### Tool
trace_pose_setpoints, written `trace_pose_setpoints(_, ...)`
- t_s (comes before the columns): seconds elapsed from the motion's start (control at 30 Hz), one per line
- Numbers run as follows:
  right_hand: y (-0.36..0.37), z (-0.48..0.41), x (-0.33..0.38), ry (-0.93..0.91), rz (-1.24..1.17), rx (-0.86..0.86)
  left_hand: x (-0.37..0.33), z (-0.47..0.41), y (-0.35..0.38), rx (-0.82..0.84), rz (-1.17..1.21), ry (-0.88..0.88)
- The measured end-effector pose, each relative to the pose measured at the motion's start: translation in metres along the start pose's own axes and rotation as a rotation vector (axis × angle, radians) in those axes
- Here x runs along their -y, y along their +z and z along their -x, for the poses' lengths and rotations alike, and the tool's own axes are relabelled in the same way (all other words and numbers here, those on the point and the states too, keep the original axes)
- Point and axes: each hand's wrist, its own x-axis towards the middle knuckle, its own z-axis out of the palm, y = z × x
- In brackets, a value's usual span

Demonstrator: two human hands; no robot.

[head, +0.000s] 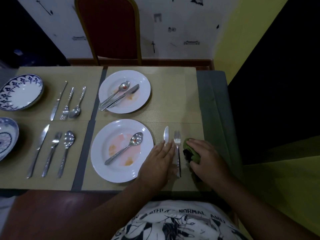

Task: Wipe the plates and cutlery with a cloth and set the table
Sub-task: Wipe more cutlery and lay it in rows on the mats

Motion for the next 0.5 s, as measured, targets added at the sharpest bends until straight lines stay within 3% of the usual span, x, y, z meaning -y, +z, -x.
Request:
trace_pose_setpoints(0.2, 0.012, -0.017, 0.04, -0.175, 0.067, 0.033, 0.039, 0.039, -0.029, -0.094, 0.045, -0.261)
trace_pose_setpoints(0.5, 0.052, -0.038, 0.098, -0.457, 0.186, 0.039, 0.099, 0.053, -0.053, -0.067, 0.015, -0.645)
